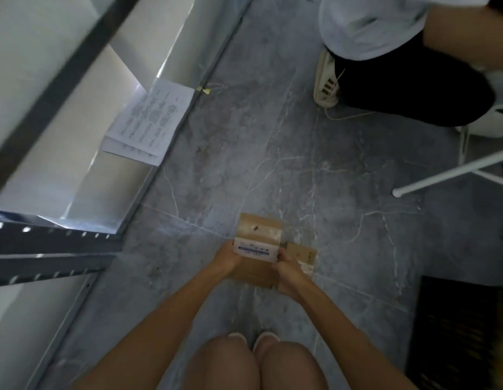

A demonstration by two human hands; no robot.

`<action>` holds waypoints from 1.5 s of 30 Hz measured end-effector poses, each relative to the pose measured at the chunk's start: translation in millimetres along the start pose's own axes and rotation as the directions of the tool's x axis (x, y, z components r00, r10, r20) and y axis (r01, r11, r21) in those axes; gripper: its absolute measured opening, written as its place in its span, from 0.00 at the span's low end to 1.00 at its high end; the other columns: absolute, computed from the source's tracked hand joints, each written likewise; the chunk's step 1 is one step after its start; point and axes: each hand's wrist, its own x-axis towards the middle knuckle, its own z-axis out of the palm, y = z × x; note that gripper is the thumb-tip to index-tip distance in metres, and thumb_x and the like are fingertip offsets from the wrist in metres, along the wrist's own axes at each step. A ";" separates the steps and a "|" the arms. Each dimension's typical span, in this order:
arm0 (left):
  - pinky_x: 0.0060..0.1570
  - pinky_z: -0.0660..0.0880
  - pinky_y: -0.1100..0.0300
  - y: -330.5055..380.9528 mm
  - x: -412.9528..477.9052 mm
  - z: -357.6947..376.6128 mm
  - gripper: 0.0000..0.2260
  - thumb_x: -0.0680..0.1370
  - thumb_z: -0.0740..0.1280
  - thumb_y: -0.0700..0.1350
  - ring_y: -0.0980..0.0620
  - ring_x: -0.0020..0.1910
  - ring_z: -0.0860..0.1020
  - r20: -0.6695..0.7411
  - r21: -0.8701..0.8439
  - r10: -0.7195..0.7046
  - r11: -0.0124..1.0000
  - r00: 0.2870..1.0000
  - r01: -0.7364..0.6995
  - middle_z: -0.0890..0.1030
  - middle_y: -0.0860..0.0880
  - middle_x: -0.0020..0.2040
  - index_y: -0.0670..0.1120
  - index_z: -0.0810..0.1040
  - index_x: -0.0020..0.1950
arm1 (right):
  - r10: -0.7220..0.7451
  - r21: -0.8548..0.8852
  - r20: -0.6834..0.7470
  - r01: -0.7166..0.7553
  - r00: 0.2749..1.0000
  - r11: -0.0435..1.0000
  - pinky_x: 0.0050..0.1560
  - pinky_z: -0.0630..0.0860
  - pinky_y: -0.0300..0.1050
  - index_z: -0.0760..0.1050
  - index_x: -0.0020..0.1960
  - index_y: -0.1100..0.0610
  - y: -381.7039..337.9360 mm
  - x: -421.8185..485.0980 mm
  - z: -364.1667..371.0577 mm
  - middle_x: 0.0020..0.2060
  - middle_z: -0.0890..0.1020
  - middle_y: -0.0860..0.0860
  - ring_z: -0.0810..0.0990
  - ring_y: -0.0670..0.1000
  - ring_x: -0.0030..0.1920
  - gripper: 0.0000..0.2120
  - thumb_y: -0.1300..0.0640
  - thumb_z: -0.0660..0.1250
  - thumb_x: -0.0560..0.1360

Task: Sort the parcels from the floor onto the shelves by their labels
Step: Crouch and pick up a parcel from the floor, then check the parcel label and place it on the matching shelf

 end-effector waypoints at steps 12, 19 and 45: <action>0.53 0.70 0.62 205.9 -360.4 -123.8 0.16 0.81 0.53 0.37 0.45 0.58 0.77 -0.327 0.061 0.436 0.895 0.838 -0.442 0.78 0.41 0.60 0.40 0.74 0.65 | -0.536 -0.179 -0.193 0.507 0.822 0.843 0.65 0.73 0.54 0.68 0.70 0.52 -208.6 -363.0 -40.7 0.62 0.73 0.54 0.76 0.50 0.61 0.22 0.52 0.60 0.76; 0.54 0.69 0.63 330.7 -535.0 -208.8 0.19 0.78 0.53 0.30 0.43 0.59 0.77 -0.379 0.144 0.650 0.745 0.659 -0.651 0.79 0.40 0.60 0.40 0.74 0.66 | -0.716 -0.177 -0.241 0.695 0.655 0.696 0.67 0.69 0.47 0.60 0.74 0.58 -344.0 -564.3 -42.7 0.68 0.67 0.55 0.71 0.51 0.65 0.25 0.63 0.60 0.78; 0.66 0.67 0.61 375.4 -724.5 -260.9 0.18 0.82 0.57 0.44 0.55 0.64 0.69 -0.527 -0.202 0.712 0.425 0.464 -0.882 0.72 0.49 0.67 0.47 0.66 0.72 | -0.927 -0.133 -0.261 0.941 0.271 0.313 0.64 0.73 0.60 0.61 0.72 0.45 -407.7 -750.0 -34.1 0.68 0.72 0.50 0.72 0.52 0.66 0.28 0.61 0.64 0.76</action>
